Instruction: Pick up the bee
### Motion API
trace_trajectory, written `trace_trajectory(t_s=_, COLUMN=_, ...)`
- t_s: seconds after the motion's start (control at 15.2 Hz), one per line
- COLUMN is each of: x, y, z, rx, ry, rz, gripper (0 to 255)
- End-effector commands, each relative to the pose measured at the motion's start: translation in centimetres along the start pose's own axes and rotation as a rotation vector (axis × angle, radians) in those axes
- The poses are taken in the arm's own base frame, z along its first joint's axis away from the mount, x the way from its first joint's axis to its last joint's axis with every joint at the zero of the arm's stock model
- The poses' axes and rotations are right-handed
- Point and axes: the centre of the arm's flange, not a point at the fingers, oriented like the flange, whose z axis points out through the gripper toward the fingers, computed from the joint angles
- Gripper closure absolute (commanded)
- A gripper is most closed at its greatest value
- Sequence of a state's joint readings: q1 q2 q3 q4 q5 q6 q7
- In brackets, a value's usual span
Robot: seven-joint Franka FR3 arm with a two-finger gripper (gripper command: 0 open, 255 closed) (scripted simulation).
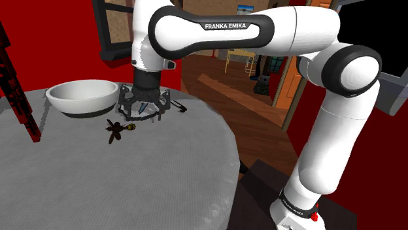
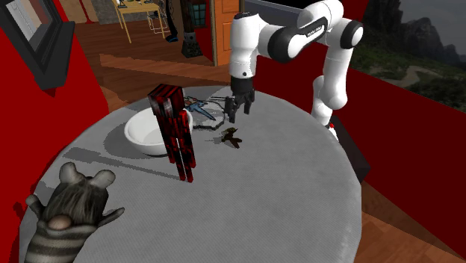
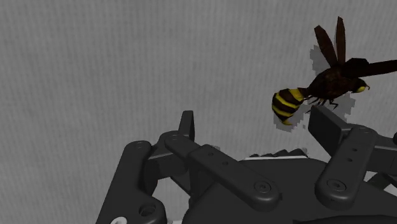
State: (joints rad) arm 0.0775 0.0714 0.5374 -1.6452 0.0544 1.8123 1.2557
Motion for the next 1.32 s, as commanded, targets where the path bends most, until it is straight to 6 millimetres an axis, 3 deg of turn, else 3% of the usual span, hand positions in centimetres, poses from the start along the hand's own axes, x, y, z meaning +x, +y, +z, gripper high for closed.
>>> trace_trajectory(t_s=0.0, x=0.5, y=-2.6, z=0.2, rx=0.006, ry=0.000, rz=0.039, gripper=0)
trace_trajectory(t_s=0.2, x=0.9, y=-6.2, z=0.4, rx=0.013, ry=0.001, rz=0.087, gripper=0)
trace_trajectory(t_s=0.79, x=1.1, y=-5.7, z=4.4, rx=0.013, ry=0.001, rz=0.087, gripper=0)
trace_trajectory(t_s=0.86, x=1.1, y=-5.7, z=4.4, rx=0.013, ry=0.001, rz=0.087, gripper=255)
trace_trajectory(t_s=1.25, x=1.1, y=-5.6, z=4.4, rx=0.013, ry=0.001, rz=0.087, gripper=255)
